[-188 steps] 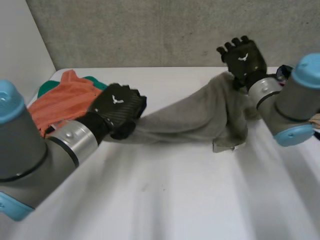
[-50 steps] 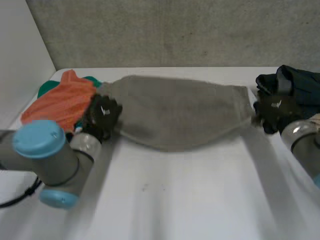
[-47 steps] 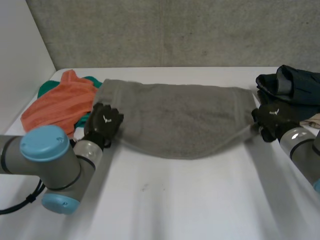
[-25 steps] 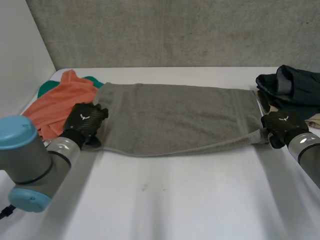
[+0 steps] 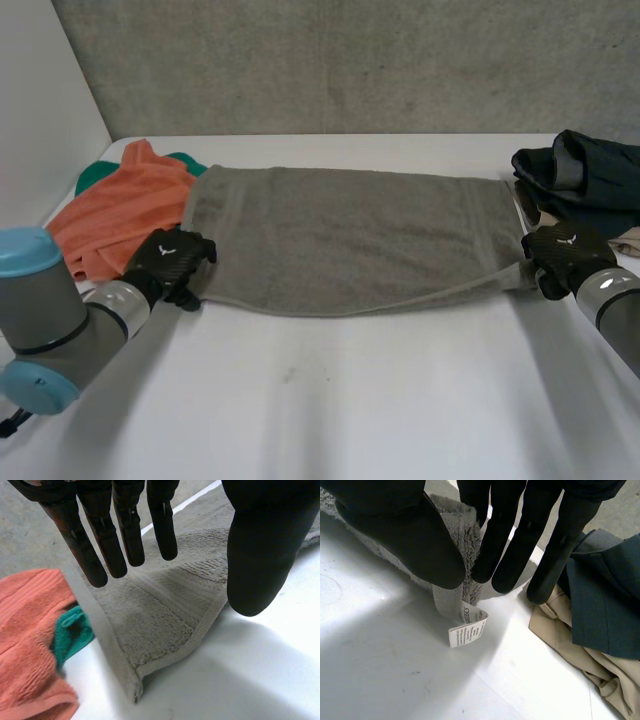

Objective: Fold the laundry.

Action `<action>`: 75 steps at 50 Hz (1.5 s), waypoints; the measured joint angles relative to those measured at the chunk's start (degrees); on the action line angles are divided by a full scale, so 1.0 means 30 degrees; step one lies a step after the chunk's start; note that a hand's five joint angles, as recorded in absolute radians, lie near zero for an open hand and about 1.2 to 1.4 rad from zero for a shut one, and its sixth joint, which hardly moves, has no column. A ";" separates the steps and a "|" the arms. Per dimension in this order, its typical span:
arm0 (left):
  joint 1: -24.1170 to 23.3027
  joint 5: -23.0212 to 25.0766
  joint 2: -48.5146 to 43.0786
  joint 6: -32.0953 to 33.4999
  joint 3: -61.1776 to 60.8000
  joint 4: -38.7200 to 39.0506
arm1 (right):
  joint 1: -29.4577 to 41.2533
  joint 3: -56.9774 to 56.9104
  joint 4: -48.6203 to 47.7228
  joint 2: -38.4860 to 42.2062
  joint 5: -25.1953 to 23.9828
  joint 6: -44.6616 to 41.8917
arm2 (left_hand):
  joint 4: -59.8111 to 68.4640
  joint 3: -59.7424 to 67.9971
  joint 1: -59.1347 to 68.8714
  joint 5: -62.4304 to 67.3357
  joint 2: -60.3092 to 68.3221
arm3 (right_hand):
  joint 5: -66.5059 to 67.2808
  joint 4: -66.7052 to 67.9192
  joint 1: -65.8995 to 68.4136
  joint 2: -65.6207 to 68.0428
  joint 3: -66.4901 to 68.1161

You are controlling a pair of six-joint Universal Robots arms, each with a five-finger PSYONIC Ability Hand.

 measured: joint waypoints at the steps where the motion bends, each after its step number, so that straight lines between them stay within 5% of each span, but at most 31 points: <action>1: -0.0029 0.0025 -0.0122 0.0005 0.0134 0.0005 | 0.0000 0.0007 0.0000 0.0000 -0.0003 -0.0003 | 0.0000 0.0000 0.0000 0.0000 0.0000 | 0.0000 0.0000 0.0000 0.0000 0.0000; 8: -0.0344 -0.0014 -0.1441 0.0049 0.1447 -0.0042 | -0.0017 0.0111 -0.0001 0.0009 -0.0059 -0.0018 | 0.1126 0.1152 0.1228 0.1103 0.1167 | 0.0000 0.0000 0.0000 -0.0002 0.0000; 15: -0.0393 -0.0202 -0.1934 0.0048 0.2273 -0.0045 | 0.0008 0.0243 0.0000 -0.0013 -0.0017 -0.0205 | 1.1260 1.1206 1.1303 1.0933 1.1364 | 0.0000 0.0000 0.0000 -0.0002 0.0000; 25: -0.0919 -0.1864 0.1864 0.0157 0.0773 -0.1384 | 0.0131 0.0968 0.1237 -0.2389 -0.0043 -0.0569 | 1.1960 1.1917 1.1303 1.1100 1.1988 | 0.0000 0.0000 0.0000 0.0000 0.0000; 33: -0.1722 -0.2855 0.7637 0.2972 -0.2798 -0.6330 | -0.0058 0.1444 0.7015 -0.6140 -0.0249 -0.3840 | 1.1965 1.1916 1.1303 1.1100 1.1992 | 0.0002 0.0000 0.0000 -0.0002 0.0000; 39: -0.2123 -0.3557 1.0309 0.6174 -0.4987 -1.3303 | -0.0715 0.2109 1.3317 -0.7501 -0.0132 -0.8235 | 1.1966 1.1916 1.1303 1.1100 1.1992 | 0.0000 0.0000 0.0000 -0.0002 0.0000; 43: -0.2488 -0.3902 1.0929 0.7016 -0.5355 -1.5645 | -0.1599 0.2727 1.5525 -0.7833 -0.0201 -1.0250 | 1.1971 1.1986 1.1304 1.1100 1.2038 | 0.0000 0.0000 0.0000 -0.0002 0.0000; 50: -0.2732 -0.3958 1.0278 0.6870 -0.4587 -1.1868 | -0.2366 0.2820 1.3834 -0.7753 -0.0915 -1.0071 | 1.0094 1.0187 0.9677 0.9865 0.9946 | -0.0002 0.0000 0.0000 0.0000 0.0000; 52: -0.2672 -0.3928 0.9396 0.6480 -0.4178 -0.9128 | -0.2386 0.2596 1.2192 -0.7433 -0.1201 -0.8824 | 0.1680 0.1926 0.0085 0.1645 0.1410 | 0.0000 0.0000 0.0000 0.0000 0.0000; 56: -0.2476 -0.3849 0.7662 0.5693 -0.3554 -0.5498 | -0.2332 0.2140 0.9670 -0.6499 -0.1458 -0.6295 | -0.4697 -0.4399 -0.4755 -0.4686 -0.4479 | 0.0006 0.0000 0.0000 -0.0002 0.0000; 59: -0.2330 -0.3712 0.6711 0.5282 -0.3222 -0.4371 | -0.2324 0.2083 0.9350 -0.6350 -0.1473 -0.5918 | -0.4888 -0.4611 -0.4755 -0.4881 -0.4662 | 0.0047 0.0000 0.0000 0.0000 0.0000; 62: -0.2055 -0.3077 0.4834 0.4599 -0.2569 -0.3567 | -0.2267 0.1730 0.6439 -0.5424 -0.1472 -0.2514 | -0.4886 -0.4611 -0.4755 -0.4881 -0.4660 | 0.0079 0.0000 0.0000 -0.0002 0.0000; 75: -0.1492 -0.1547 0.1041 0.3940 -0.0336 -0.4496 | -0.2250 0.0930 0.2268 -0.3717 -0.0452 0.2110 | -0.3804 -0.3684 -0.3766 -0.3742 -0.3681 | 0.0084 0.0000 0.0000 -0.0002 0.0000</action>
